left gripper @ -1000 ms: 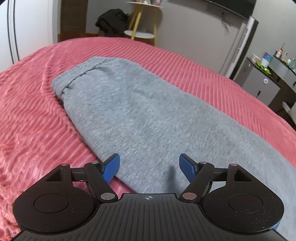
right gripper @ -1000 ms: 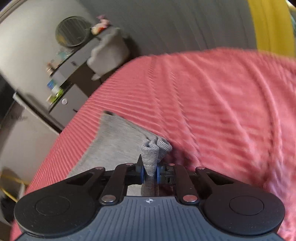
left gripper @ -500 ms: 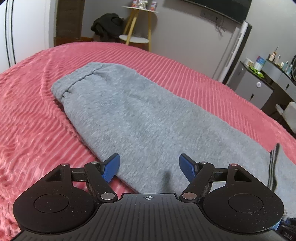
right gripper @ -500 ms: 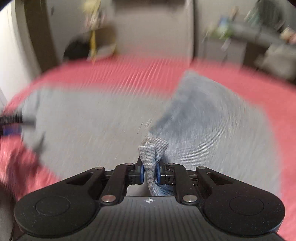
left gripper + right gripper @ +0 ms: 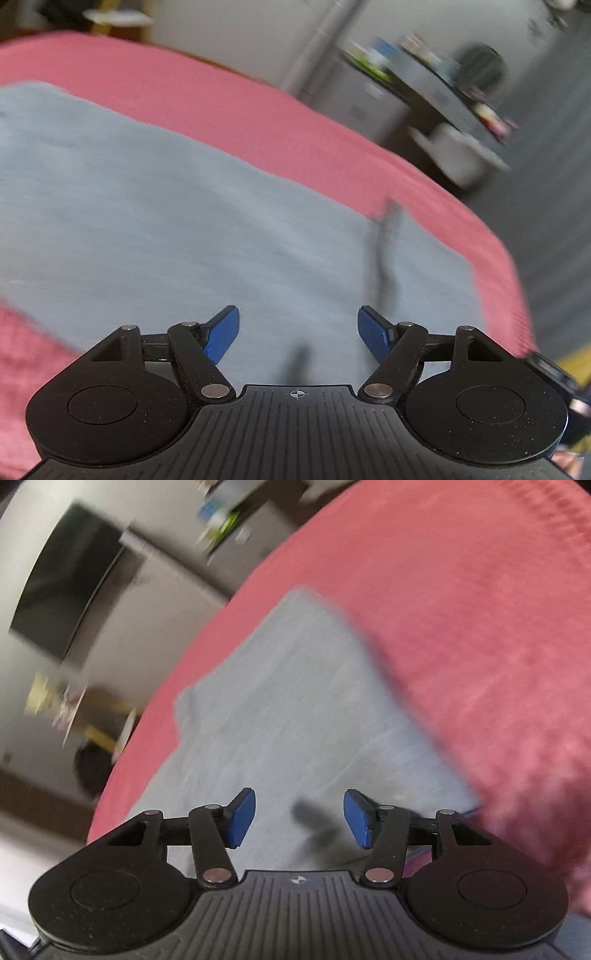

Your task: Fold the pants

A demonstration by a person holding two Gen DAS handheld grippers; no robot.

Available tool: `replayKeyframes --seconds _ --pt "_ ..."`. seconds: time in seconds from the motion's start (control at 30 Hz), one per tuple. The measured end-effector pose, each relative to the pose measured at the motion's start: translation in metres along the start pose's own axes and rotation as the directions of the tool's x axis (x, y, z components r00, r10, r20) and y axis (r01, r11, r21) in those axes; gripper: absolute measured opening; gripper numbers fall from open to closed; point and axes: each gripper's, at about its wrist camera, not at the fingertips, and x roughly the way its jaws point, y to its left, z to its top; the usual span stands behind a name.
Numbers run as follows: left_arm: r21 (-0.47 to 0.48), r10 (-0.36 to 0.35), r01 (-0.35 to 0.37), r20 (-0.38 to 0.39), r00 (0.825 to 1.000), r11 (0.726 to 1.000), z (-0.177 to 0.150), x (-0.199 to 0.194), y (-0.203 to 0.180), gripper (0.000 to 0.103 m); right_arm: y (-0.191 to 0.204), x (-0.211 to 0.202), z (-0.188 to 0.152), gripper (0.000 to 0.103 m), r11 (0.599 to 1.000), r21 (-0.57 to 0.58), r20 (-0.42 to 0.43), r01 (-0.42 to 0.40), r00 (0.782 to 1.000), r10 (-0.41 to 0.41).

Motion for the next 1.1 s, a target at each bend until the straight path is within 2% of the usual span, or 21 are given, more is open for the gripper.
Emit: replayKeyframes --seconds 0.07,0.13,0.23,0.33,0.47,0.5,0.53,0.57,0.63,0.73,0.8,0.9,0.97,1.03,1.1 --pt "0.008 -0.059 0.059 -0.061 0.996 0.998 0.003 0.027 -0.020 0.077 -0.010 -0.007 -0.001 0.069 0.998 0.039 0.039 -0.054 0.998 0.052" --pt "0.020 -0.073 0.075 -0.104 0.992 0.997 0.008 0.054 -0.036 0.077 -0.018 -0.009 -0.007 0.070 0.992 0.077 0.058 -0.100 0.994 0.095" --pt "0.006 -0.082 0.084 -0.183 0.980 0.996 0.017 0.092 -0.050 0.073 -0.025 -0.007 -0.010 0.070 0.981 0.116 0.041 -0.157 0.987 0.153" --pt "-0.049 -0.131 0.123 -0.245 0.961 0.991 0.021 0.118 -0.056 0.065 -0.036 -0.003 -0.012 0.070 0.968 0.163 0.032 -0.192 0.981 0.189" --pt "-0.157 -0.152 0.112 -0.273 0.950 0.981 0.023 0.145 -0.052 0.063 -0.052 0.003 -0.010 0.070 0.932 0.265 0.024 -0.249 0.968 0.251" --pt "-0.177 -0.155 0.109 -0.269 0.951 0.978 0.023 0.147 -0.051 0.051 -0.057 0.009 -0.006 0.071 0.921 0.288 0.026 -0.263 0.963 0.267" --pt "-0.182 -0.155 0.109 -0.262 0.953 0.977 0.024 0.147 -0.051 0.026 -0.060 0.012 -0.007 0.071 0.910 0.308 0.029 -0.278 0.959 0.283" --pt "-0.175 -0.147 0.103 -0.265 0.953 0.979 0.026 0.148 -0.052 0.016 -0.064 0.013 -0.007 0.071 0.900 0.327 0.033 -0.287 0.956 0.293" --pt "-0.164 -0.151 0.112 -0.254 0.955 0.980 0.025 0.145 -0.052 0.016 -0.068 0.013 -0.008 0.073 0.886 0.343 0.040 -0.312 0.947 0.318" --pt "-0.108 -0.157 0.138 -0.199 0.967 0.985 0.025 0.127 -0.056 0.015 -0.067 0.014 -0.006 0.073 0.887 0.331 0.028 -0.323 0.943 0.333" --pt "-0.082 -0.173 0.163 -0.146 0.974 0.983 0.027 0.106 -0.056 0.015 -0.063 0.009 -0.006 0.073 0.898 0.306 0.024 -0.317 0.945 0.325" --pt "-0.036 -0.165 0.163 -0.071 0.984 0.986 0.030 0.070 -0.044 0.015 -0.053 -0.001 -0.001 0.073 0.928 0.238 0.030 -0.287 0.957 0.288" --pt "0.002 -0.131 0.131 -0.036 0.991 0.991 0.028 0.051 -0.033 0.015 -0.044 -0.003 0.002 0.071 0.953 0.179 0.019 -0.246 0.969 0.247" --pt "0.081 -0.050 0.050 0.004 0.999 0.995 0.022 0.035 -0.020 0.016 -0.033 -0.002 0.002 0.061 0.974 0.104 -0.001 -0.201 0.979 0.203" --pt "0.103 0.022 -0.021 -0.005 1.000 0.994 0.016 0.031 -0.003 0.017 -0.025 0.004 -0.001 0.046 0.987 0.053 -0.041 -0.153 0.987 0.155"
